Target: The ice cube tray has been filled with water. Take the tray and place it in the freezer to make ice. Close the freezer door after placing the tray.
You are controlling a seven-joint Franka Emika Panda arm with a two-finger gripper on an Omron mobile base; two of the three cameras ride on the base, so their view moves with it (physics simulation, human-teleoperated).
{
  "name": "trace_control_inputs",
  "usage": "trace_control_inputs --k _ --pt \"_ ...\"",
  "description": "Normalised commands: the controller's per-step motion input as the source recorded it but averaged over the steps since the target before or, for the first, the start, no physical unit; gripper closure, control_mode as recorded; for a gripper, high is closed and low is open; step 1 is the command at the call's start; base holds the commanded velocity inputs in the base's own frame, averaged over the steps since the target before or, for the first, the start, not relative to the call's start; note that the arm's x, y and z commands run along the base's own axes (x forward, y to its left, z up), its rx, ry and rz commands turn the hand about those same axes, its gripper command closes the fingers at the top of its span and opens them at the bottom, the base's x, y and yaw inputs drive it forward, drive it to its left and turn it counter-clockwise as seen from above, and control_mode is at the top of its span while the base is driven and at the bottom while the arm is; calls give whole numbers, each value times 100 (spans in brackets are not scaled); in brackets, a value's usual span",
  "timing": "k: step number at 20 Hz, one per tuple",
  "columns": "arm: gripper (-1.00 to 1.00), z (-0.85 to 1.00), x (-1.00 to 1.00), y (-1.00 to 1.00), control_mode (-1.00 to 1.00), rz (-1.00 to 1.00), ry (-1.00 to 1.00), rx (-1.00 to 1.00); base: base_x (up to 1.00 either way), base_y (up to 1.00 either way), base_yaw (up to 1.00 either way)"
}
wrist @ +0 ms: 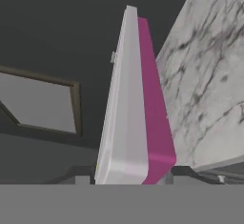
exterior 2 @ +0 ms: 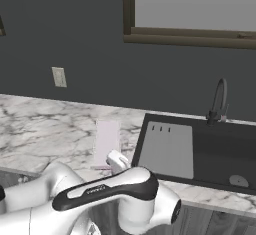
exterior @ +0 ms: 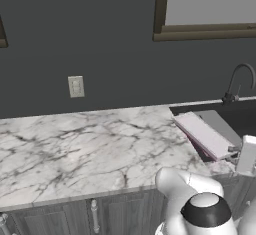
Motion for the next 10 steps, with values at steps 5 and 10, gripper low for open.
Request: trace_control_inputs --k 5,10 --pt "100 70 0 47 -100 8 -1 -4 0 0 0" --pt "100 60 0 43 -100 9 0 -3 0 0 0"
